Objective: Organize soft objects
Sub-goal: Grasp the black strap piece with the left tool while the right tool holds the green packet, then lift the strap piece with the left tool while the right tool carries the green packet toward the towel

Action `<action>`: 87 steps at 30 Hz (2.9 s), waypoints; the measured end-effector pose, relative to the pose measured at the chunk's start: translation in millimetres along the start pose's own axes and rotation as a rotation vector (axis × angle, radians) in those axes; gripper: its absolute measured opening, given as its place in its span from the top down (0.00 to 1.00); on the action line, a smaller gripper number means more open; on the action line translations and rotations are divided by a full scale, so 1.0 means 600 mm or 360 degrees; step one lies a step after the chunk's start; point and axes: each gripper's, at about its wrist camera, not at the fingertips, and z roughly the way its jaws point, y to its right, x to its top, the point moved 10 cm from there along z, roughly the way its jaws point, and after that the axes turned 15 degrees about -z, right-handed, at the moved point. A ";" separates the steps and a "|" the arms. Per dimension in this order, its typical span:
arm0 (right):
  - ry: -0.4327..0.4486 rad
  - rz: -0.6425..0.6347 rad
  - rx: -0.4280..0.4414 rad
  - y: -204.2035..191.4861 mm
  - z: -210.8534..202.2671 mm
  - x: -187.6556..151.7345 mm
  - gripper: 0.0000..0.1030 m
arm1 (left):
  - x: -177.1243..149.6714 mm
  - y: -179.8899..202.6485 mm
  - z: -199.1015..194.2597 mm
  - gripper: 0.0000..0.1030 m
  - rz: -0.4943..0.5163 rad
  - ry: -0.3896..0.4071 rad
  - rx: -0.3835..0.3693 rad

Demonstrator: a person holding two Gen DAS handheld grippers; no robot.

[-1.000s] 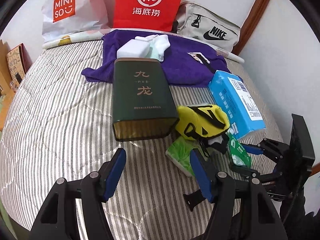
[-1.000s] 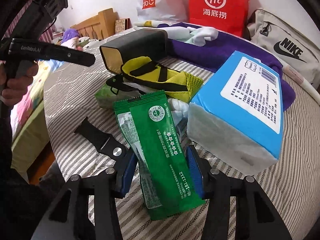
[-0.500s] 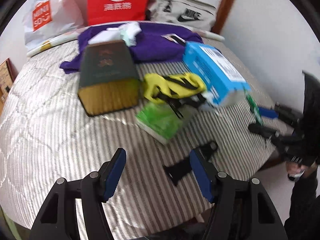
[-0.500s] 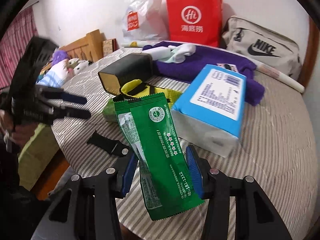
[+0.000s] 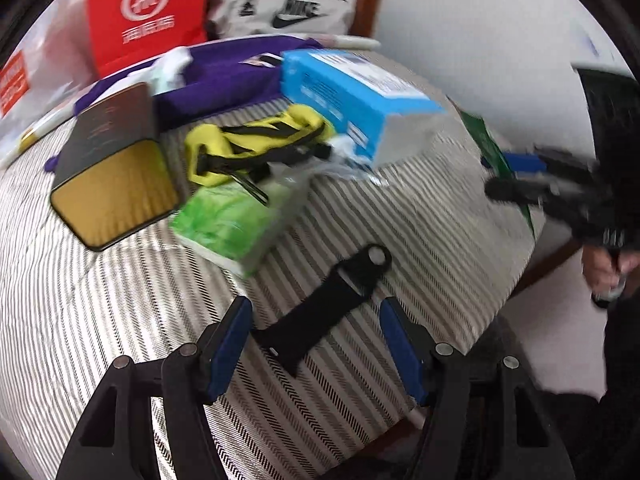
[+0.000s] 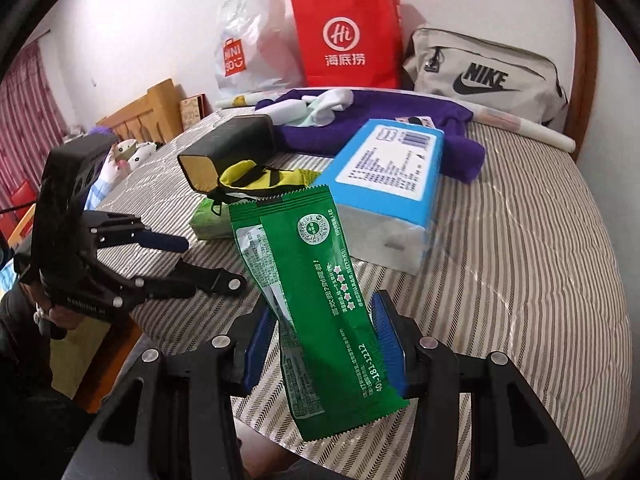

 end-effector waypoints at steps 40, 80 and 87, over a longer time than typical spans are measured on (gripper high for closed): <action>-0.0097 0.0147 0.0003 0.025 0.021 -0.051 0.53 | 0.011 0.008 0.008 0.78 0.0028 0.0017 0.0129; -0.0029 0.0083 -0.0085 0.023 -0.036 0.022 0.54 | 0.097 -0.095 -0.154 0.81 -0.0383 0.0376 0.0174; -0.0004 0.0082 -0.0118 0.041 -0.037 0.063 0.54 | 0.138 -0.117 -0.167 0.81 -0.0427 0.0413 0.0187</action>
